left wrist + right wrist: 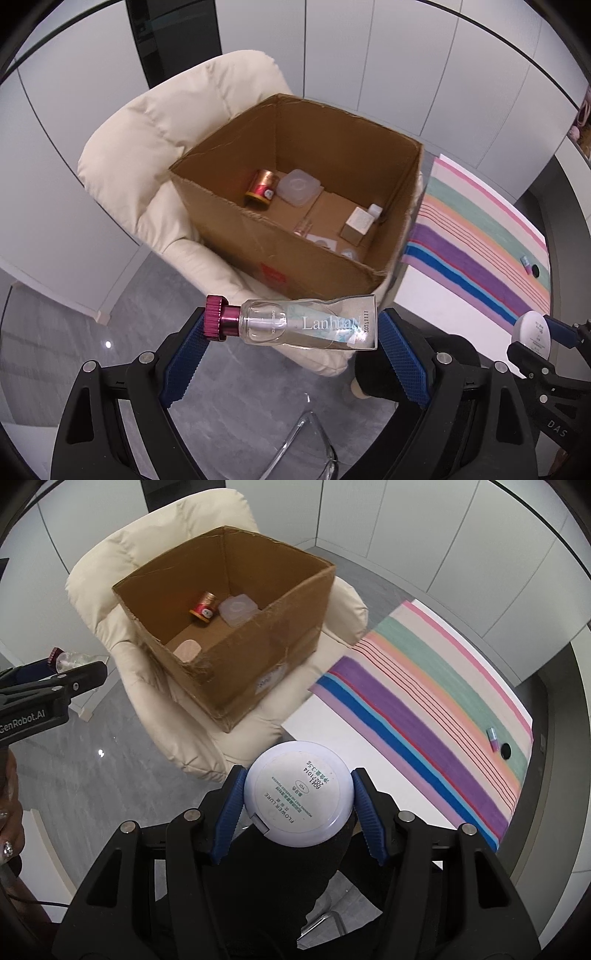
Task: Organize objects
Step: 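Carry the perfume bottle and white compact over the cardboard box with both tools, then open the left tool to drop the bottle while the right tool drops the compact, then withdraw both open tools up and away from the cardboard box, then move both open tools back toward the vial and black sponge on the cloth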
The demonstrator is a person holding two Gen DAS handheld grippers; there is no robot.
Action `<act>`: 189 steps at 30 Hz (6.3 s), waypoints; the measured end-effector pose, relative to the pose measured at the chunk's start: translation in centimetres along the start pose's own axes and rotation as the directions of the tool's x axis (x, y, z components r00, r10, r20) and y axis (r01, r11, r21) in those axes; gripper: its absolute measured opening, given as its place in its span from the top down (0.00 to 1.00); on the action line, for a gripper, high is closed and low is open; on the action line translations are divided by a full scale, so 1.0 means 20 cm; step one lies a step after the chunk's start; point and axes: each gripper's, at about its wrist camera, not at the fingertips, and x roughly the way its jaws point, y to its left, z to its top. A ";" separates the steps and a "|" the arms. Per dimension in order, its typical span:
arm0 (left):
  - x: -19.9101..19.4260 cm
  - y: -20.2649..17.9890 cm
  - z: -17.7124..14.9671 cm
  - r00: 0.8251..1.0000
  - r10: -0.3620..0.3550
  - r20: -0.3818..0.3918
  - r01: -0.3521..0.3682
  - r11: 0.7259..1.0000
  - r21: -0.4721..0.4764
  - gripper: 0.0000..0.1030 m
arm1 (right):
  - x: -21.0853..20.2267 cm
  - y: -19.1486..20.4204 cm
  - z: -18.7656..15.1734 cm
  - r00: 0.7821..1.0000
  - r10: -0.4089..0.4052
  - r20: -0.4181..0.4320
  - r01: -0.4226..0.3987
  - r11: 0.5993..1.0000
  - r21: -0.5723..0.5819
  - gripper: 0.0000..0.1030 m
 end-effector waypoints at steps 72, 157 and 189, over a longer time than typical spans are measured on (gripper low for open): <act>0.72 0.19 0.73 0.991 0.034 -0.128 -0.035 0.999 -0.006 0.12 | 0.72 0.27 0.98 0.998 0.060 -0.006 -0.061 0.993 -0.102 0.42; -0.15 0.04 -0.20 0.999 -0.052 -0.010 0.052 0.999 -0.003 0.03 | -0.15 0.00 -0.17 0.994 0.050 0.099 -0.061 0.992 0.107 0.06; -0.20 -0.30 -0.38 0.995 -0.101 -0.014 0.101 0.992 0.079 0.04 | -0.28 -0.25 -0.63 0.990 -0.074 0.119 0.052 0.982 0.184 0.06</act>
